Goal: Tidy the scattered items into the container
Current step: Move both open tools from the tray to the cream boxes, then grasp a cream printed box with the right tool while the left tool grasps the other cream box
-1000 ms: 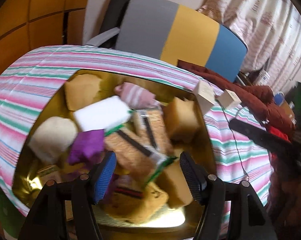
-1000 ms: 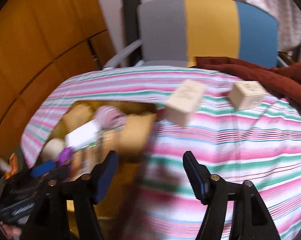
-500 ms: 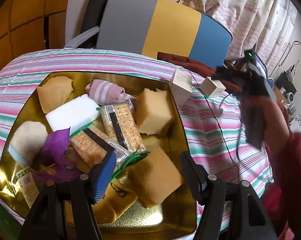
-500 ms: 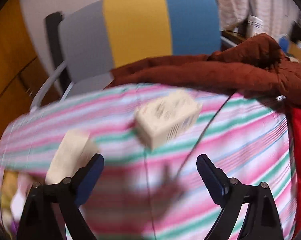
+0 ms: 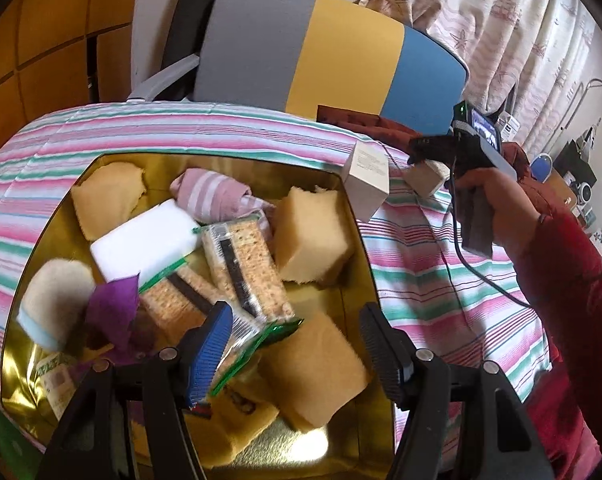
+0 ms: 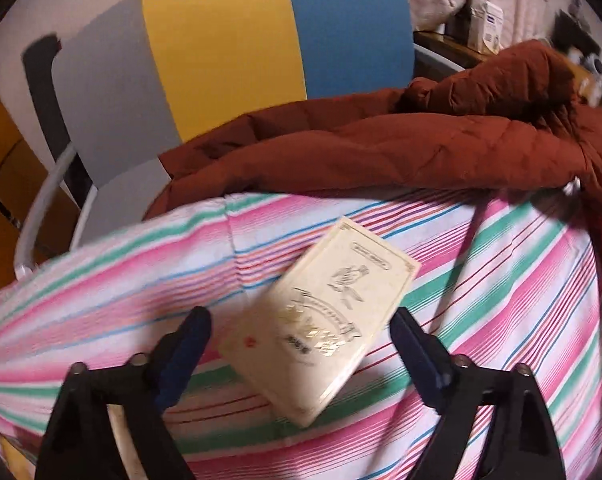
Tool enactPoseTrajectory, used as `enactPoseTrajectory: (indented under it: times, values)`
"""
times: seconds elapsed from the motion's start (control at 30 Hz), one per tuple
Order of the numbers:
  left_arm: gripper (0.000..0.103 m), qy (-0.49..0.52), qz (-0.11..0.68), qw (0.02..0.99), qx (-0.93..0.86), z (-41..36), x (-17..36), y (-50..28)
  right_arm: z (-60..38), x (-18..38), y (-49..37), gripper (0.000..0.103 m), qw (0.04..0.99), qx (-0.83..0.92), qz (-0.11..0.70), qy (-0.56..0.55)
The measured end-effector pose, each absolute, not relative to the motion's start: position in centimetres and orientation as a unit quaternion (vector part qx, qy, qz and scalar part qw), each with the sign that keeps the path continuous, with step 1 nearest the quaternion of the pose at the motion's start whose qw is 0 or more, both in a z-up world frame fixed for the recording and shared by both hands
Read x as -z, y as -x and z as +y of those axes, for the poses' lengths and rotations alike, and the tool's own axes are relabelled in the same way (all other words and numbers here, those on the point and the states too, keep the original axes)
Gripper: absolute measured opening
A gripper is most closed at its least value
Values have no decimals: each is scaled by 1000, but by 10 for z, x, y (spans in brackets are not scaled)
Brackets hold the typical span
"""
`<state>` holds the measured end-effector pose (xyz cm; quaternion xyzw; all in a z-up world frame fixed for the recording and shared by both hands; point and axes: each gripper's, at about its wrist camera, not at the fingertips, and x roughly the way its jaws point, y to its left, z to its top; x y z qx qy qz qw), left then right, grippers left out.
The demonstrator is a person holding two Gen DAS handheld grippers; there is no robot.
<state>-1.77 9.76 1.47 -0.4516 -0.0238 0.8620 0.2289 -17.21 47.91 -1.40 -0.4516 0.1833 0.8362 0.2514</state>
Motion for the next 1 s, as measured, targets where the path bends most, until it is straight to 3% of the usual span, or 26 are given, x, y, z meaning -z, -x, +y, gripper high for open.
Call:
enactPoseTrajectory:
  times: [0.1,0.3,0.57,0.63,0.8,1.0]
  values:
    - [67,446,-15,239,-862,110,-18,24,492,28,165,64,234,-827,200,470]
    - [67,429,20,263,-864,149,-28,49,511,34,134,54,192,-835,214,469]
    - [68,432,74,284,-853,224,-31,112,510,27,74,52,150,-843,167,489]
    - [74,436,91,287,-848,241,-27,124,508,26,60,52,144,-847,162,486]
    - [75,463,141,276,-830,275,-11,150,499,29,40,52,144,-858,144,471]
    - [76,471,188,268,-819,295,8,163,503,36,44,52,133,-855,162,474]
